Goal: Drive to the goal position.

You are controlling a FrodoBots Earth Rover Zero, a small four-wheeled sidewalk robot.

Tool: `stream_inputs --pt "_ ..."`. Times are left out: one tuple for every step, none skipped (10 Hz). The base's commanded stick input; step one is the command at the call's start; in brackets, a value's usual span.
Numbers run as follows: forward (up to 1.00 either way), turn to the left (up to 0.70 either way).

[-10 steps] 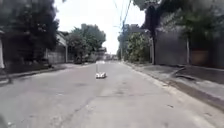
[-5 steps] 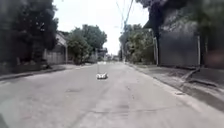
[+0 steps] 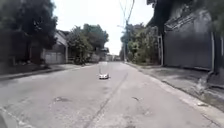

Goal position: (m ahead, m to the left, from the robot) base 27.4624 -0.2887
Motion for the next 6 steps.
stream_inputs --pt "1.0 0.0" --pt "1.0 0.0" --pt "1.0 0.0" --pt "1.0 0.0" --pt "1.0 -0.01" --pt "1.0 -0.3"
